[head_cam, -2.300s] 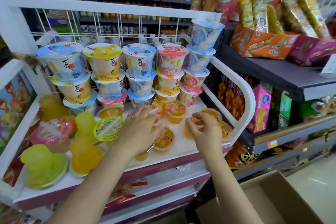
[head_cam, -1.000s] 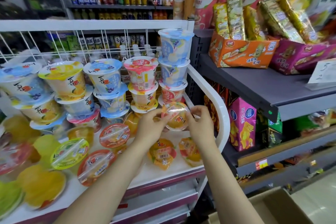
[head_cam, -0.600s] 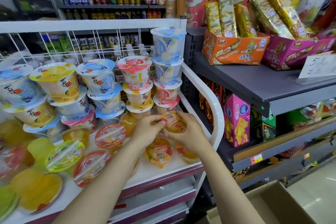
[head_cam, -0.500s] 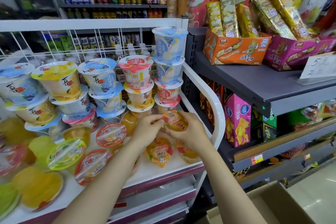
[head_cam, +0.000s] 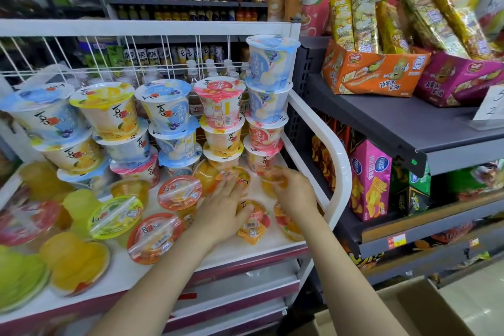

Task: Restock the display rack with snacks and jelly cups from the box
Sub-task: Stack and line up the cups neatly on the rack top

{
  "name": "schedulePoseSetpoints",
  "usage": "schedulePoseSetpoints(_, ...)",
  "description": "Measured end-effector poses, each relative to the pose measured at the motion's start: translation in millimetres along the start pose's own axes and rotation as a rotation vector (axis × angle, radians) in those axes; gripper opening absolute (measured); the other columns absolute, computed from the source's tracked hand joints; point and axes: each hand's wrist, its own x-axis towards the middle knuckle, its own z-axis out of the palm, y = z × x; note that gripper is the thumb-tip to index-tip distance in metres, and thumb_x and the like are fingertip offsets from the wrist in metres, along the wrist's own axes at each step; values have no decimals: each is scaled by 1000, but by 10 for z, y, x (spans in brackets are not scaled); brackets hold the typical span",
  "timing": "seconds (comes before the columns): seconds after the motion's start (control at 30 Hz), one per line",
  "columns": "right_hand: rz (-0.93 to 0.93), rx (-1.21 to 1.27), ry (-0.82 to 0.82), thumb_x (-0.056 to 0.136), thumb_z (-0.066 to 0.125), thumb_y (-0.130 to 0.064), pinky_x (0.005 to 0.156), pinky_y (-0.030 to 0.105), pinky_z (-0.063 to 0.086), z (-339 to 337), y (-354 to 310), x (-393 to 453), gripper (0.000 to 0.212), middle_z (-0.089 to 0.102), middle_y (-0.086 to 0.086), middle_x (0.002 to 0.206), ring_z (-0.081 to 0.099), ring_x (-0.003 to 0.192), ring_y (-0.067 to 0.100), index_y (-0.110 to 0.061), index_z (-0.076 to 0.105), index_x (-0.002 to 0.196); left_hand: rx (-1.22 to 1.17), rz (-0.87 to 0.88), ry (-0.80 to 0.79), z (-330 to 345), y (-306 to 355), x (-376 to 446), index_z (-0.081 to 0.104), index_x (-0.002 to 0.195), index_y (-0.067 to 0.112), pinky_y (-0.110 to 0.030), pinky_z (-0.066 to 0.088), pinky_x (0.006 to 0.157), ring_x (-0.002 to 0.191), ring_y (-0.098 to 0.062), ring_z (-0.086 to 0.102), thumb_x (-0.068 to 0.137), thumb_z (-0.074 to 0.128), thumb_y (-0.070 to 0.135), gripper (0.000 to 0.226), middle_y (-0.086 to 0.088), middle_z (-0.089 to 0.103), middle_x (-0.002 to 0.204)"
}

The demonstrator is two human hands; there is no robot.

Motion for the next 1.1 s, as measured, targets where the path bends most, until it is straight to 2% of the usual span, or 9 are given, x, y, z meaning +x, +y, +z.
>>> schedulePoseSetpoints(0.07, -20, -38, -9, 91, 66, -16, 70, 10, 37, -16, 25, -49, 30, 62, -7, 112, 59, 99, 14, -17, 66, 121, -20, -20, -6, 15, -10, -18, 10, 159, 30, -52, 14, 120, 152, -19, -11, 100, 33, 59, 70, 9, -3, 166)
schedulePoseSetpoints(0.2, -10, -133, -7, 86, 73, -30, 69, 26, 40, 4, 94, -81, 21, 50, -8, 99, 55, 84, 16, -16, 67, 100, -48, -46, -17, 50, -15, -23, 8, 158, 35, -59, 11, 118, 151, -27, -14, 98, 31, 63, 70, 13, -6, 165)
schedulePoseSetpoints(0.37, 29, -80, 22, 86, 73, -21, 65, 28, 42, 44, 60, -14, 20, 52, -5, 93, 57, 78, 18, -19, 54, 78, -58, -49, -20, 85, -26, -21, 5, 158, 35, -58, 9, 119, 151, -27, -16, 99, 28, 63, 70, 13, -8, 165)
schedulePoseSetpoints(0.6, 82, 42, 11, 91, 69, -20, 56, 23, 52, 40, 113, 4, 6, 63, -3, 98, 63, 71, 12, -16, 66, 94, -95, -38, -7, 94, -28, -29, 8, 159, 33, -47, 15, 122, 153, -27, 2, 100, 31, 61, 69, 11, -7, 165)
schedulePoseSetpoints(0.73, 84, 38, 39, 90, 69, -19, 72, 39, 56, 71, 115, 3, 4, 66, -1, 99, 63, 78, 16, -17, 68, 92, -125, -12, 7, 107, -15, -8, 12, 158, 33, -43, 20, 122, 152, -26, 10, 99, 34, 60, 69, 11, -3, 165)
schedulePoseSetpoints(0.83, 77, 45, 14, 90, 68, -21, 73, 35, 55, 48, 110, 19, 6, 66, 1, 103, 63, 82, 17, -17, 68, 95, -144, 11, 8, 96, -6, -2, 15, 158, 33, -43, 21, 121, 153, -24, 8, 99, 37, 58, 68, 11, 0, 166)
schedulePoseSetpoints(0.93, -11, 21, -29, 93, 66, -22, 88, 26, 49, -7, 153, -65, 27, 62, 1, 124, 60, 106, 16, -18, 67, 120, -165, 12, 9, 65, -8, -8, 15, 158, 33, -44, 22, 121, 152, -24, 10, 99, 38, 58, 67, 11, -1, 166)
schedulePoseSetpoints(1.0, -98, -6, 15, 93, 67, -22, 97, 27, 46, -26, 198, -212, 40, 56, 1, 134, 55, 118, 17, -18, 60, 131, -125, 21, 13, 38, 19, -66, 12, 158, 34, -46, 18, 122, 153, -27, 5, 99, 36, 59, 68, 8, -4, 166)
schedulePoseSetpoints(1.1, -191, -40, 102, 91, 66, -23, 96, 36, 49, 19, 287, -482, 36, 59, 7, 128, 59, 113, 22, -13, 63, 126, -16, 41, 21, 16, 73, -222, 11, 158, 36, -46, 9, 122, 153, -27, -4, 96, 32, 67, 72, 5, -6, 166)
